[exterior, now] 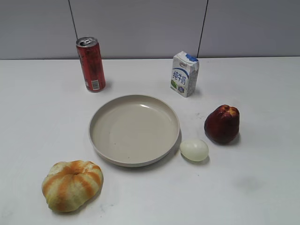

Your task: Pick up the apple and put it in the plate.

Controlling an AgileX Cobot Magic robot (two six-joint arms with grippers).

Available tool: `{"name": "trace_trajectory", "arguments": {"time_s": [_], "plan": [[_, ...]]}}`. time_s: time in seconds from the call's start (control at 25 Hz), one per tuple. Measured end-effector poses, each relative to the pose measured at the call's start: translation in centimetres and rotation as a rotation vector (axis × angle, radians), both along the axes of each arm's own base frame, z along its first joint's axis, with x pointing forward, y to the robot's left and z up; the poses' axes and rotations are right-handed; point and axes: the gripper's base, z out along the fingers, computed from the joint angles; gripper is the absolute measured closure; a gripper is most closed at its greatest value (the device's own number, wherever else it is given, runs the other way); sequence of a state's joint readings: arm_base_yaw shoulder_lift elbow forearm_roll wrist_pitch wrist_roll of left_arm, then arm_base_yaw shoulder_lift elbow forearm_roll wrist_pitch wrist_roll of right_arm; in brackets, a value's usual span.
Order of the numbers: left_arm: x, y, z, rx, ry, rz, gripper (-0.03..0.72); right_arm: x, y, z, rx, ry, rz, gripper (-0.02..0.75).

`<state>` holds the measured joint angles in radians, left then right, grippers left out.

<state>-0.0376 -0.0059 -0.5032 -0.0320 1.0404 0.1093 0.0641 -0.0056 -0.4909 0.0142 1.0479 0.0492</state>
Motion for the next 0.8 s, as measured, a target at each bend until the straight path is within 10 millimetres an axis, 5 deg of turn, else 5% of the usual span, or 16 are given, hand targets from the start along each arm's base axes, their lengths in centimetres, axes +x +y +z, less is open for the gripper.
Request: {"name": "trace_trajectory", "arguments": {"time_s": [0.6, 0.8], "plan": [[0.0, 0.0, 0.0, 0.0, 0.0, 0.0, 0.104, 0.2, 0.1, 0.6, 0.012, -0.022, 0.007, 0.146], [0.0, 0.0, 0.0, 0.0, 0.0, 0.0, 0.104, 3.0, 0.2, 3.3, 0.026, -0.21, 0.001, 0.146]]}}
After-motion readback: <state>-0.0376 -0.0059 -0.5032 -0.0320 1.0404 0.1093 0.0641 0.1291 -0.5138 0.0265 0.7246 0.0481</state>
